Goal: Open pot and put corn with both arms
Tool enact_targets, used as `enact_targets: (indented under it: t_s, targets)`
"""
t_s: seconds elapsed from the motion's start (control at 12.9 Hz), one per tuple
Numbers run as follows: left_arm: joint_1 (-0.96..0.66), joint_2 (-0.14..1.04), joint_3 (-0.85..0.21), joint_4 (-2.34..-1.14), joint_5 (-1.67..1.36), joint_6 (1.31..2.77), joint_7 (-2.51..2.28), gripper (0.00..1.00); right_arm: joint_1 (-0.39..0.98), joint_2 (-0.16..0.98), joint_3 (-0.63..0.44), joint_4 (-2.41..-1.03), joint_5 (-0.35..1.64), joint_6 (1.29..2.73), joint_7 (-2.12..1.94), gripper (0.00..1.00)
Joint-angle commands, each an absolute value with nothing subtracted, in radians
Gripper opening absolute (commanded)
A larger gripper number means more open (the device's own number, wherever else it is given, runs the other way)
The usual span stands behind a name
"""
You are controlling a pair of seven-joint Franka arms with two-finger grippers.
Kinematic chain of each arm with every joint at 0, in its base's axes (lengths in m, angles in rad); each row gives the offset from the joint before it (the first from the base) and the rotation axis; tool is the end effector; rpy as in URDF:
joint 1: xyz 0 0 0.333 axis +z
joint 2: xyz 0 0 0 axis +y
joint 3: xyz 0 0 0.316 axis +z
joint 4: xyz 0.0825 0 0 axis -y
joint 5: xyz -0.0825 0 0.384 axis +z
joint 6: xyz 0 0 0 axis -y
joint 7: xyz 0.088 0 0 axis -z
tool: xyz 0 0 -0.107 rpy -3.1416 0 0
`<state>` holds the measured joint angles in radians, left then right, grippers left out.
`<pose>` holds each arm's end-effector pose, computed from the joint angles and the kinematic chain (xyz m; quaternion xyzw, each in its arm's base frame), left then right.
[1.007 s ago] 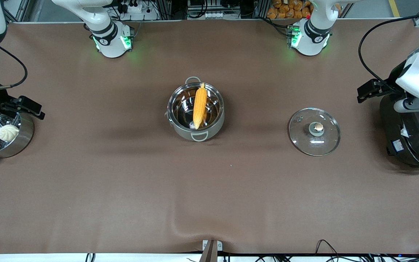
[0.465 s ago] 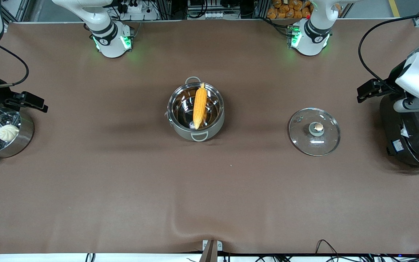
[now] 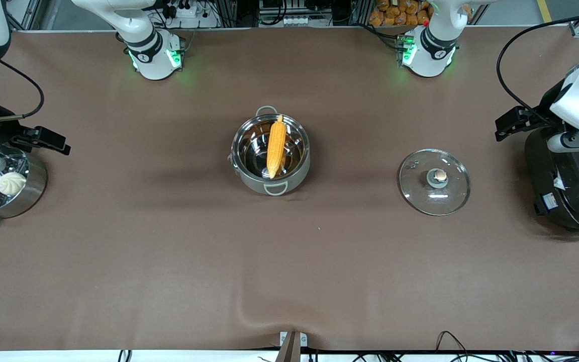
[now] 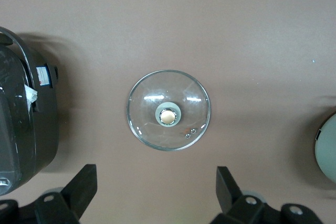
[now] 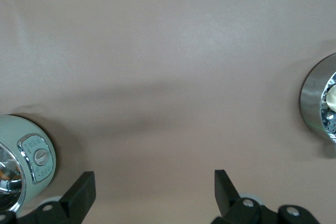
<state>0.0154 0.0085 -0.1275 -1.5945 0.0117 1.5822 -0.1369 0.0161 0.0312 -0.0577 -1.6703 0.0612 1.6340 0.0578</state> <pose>0.5541 -0.0608 0.6096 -0.9999 -0.0123 0.0096 0.0066 0.5642 -0.0169 0.5655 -0.9976 0.0526 0.0339 0.0293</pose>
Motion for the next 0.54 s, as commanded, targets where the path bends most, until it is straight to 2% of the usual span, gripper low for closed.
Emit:
enact_targets:
  t_s: [0.0,0.46]
  targets:
    - [0.026,0.000,-0.132,-1.580,-0.015,1.557,-0.106,1.00,0.021,0.020,-0.052,-1.661,0.051,1.626,0.080,1.00]
    - [0.026,0.002,-0.129,-1.572,-0.017,1.557,-0.106,1.00,0.023,0.018,-0.054,-1.651,0.044,1.620,0.081,1.00]
